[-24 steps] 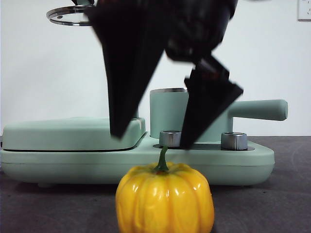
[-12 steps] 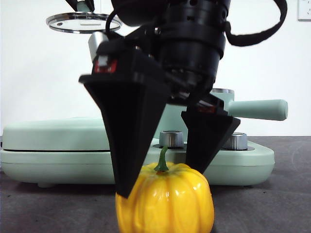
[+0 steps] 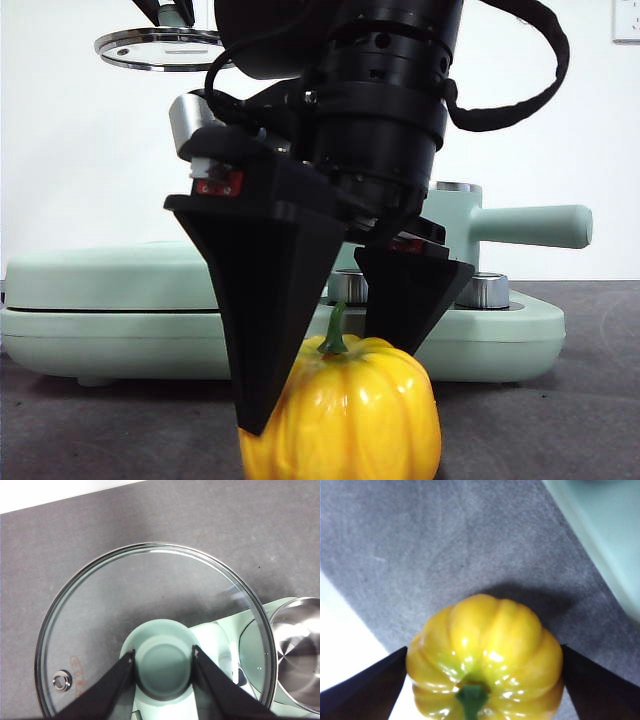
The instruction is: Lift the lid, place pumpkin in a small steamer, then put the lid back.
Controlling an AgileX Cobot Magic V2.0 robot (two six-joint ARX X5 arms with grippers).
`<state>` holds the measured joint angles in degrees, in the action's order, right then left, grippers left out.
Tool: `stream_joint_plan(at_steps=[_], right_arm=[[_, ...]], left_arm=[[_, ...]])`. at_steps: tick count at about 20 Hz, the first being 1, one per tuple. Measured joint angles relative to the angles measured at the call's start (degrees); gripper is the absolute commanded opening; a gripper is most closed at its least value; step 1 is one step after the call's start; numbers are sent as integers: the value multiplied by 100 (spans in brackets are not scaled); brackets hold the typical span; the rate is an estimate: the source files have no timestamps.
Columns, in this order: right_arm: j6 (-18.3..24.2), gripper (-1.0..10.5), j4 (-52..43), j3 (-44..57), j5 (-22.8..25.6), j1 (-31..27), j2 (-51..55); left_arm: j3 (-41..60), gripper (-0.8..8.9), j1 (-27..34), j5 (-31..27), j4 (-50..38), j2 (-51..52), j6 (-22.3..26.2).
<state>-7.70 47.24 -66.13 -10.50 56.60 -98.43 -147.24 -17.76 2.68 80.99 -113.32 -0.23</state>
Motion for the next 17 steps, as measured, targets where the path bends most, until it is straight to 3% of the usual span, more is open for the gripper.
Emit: stream_joint_plan(at_steps=[6,10,14,17], right_arm=[[17,429,31,-114,-269,-24,-201],[24,323,90,-177,-332,-37,-262],[66,324,1309,-800,-319,-256,-476],[155,323,2135,-2050,-289,-726,-479]], left_arm=[[0,15,0,2,0,0,0],[0,15,0,2,0,0,0],[0,15,0,2,0,0,0],[0,15,0,2,0,0,0]])
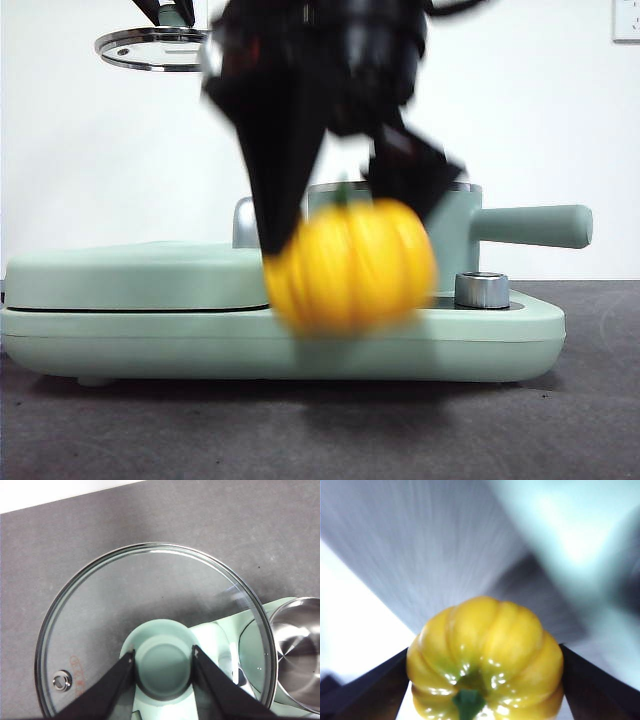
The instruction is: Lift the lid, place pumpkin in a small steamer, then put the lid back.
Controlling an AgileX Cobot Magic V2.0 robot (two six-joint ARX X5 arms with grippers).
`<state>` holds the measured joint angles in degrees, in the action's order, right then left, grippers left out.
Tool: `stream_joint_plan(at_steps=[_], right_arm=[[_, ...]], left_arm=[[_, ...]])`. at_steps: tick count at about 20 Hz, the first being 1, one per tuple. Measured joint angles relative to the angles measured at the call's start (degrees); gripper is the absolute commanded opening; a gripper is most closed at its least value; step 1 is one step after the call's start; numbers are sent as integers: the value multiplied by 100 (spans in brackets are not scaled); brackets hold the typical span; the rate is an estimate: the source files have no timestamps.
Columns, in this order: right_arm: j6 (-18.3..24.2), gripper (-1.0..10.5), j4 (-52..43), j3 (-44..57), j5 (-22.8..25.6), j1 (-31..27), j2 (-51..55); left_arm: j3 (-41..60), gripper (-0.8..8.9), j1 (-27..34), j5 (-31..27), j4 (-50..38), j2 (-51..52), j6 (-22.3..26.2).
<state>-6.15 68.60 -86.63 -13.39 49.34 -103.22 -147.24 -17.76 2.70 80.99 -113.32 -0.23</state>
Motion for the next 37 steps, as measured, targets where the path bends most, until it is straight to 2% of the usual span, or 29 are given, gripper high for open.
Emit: stream_joint_plan(at_steps=[3,6,11,18,22,31,33,36,37], right_arm=[[28,324,319,-1054,249,-579,2],[66,324,402,-2135,271,-1307,-87],[247,324,813,-3836,223,-2221,-1274],[337,324,820,-4063,179,-2269,-2229],[337,324,820,-4063,739,-2087,-2387],[295,331,831,-4061,887,-1939,-2597],[291,357,831,-4061,887,-1941,-2603],[284,527,831,-4061,892,-1954,-2603],[278,541,831,-4061,890,-1950,-2603]], left_arm=[[0,16,0,0,0,0,2],[0,15,2,0,0,0,0],[0,16,22,0,0,0,0],[0,16,24,0,0,0,0],[0,16,24,2,0,0,0],[0,15,24,2,0,0,-24],[0,16,24,2,0,0,-46],[0,15,24,2,0,0,-50],[0,16,24,2,0,0,-52]])
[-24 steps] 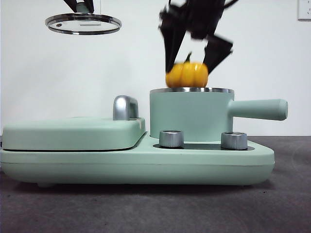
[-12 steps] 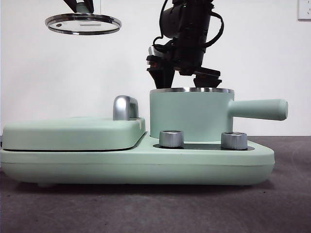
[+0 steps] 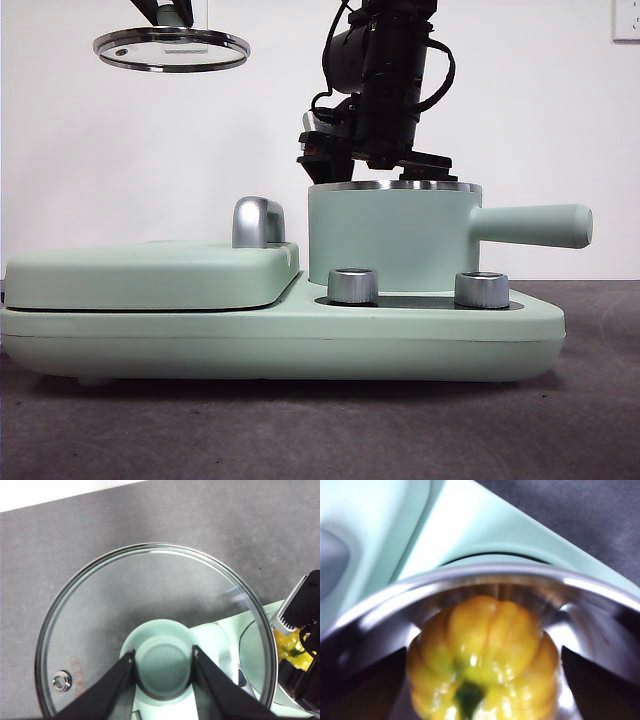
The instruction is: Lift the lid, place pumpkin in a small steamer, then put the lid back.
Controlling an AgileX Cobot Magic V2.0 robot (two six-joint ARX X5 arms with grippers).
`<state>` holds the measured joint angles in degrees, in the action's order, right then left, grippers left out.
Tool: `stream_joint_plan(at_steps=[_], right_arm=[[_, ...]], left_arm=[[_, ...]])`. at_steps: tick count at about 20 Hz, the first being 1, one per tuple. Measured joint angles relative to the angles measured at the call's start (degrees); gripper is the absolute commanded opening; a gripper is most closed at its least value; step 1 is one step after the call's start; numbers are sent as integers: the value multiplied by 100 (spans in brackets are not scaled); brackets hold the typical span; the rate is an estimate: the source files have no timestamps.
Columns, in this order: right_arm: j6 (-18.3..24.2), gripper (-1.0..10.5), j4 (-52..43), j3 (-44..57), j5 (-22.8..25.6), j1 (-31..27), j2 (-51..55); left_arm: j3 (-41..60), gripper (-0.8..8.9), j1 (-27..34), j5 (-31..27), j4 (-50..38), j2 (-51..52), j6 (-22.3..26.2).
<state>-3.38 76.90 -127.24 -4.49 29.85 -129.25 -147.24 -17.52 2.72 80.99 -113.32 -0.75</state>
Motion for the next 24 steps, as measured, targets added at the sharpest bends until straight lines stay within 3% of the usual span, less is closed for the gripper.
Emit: stream_joint_plan(at_steps=[6,12,19,24], right_arm=[[-9,541,2,0,-24,-7,299],[-46,540,2,308,-17,0,2385],[-48,540,2,3700,0,0,5880],[-50,540,2,5539,-4,4,8450]], left_arm=[[0,15,0,0,0,0,-13],[0,15,-2,0,2,0,-15],[0,15,-264,0,0,0,-35],[0,15,-872,120,0,-4,-33]])
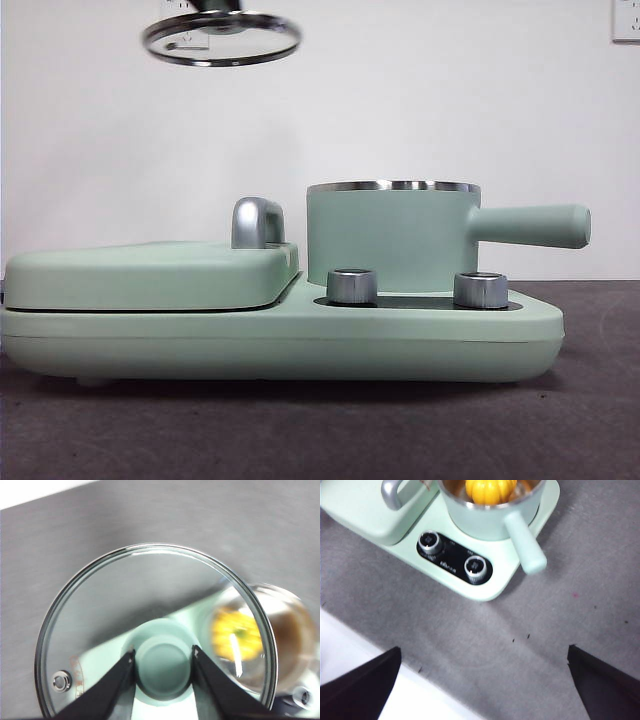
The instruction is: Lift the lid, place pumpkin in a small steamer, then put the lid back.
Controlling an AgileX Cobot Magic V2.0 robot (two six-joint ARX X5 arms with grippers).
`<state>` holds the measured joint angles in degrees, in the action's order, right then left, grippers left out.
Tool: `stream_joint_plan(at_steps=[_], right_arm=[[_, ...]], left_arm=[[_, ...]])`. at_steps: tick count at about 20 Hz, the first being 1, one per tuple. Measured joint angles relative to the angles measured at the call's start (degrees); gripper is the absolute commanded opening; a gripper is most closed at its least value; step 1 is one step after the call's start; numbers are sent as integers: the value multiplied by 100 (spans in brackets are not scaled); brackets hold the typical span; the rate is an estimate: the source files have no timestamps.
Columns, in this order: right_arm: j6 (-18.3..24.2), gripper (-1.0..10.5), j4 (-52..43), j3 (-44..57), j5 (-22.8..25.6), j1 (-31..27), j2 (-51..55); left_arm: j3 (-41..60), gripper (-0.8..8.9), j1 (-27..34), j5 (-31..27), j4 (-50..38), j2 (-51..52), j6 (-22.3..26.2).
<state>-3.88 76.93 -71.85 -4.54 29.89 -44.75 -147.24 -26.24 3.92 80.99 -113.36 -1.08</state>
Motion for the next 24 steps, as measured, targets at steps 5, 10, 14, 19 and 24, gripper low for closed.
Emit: stream_joint_plan(at_steps=[5,10,14,19,24], right_arm=[[-109,540,-214,957,-612,0,1871],[-310,540,-450,1023,-728,0,2485],[-420,540,-433,1029,-732,0,2500],[-452,540,-435,1029,-721,0,2500],[-455,540,-433,1029,-590,0,2500]], left_arm=[[0,15,-844,37,-2,-391,13],[7,15,-1340,46,-293,-1001,153],[7,15,-1401,44,-343,-1419,173],[11,15,-1432,44,-461,-1668,173],[11,15,-1493,142,-496,-1668,175]])
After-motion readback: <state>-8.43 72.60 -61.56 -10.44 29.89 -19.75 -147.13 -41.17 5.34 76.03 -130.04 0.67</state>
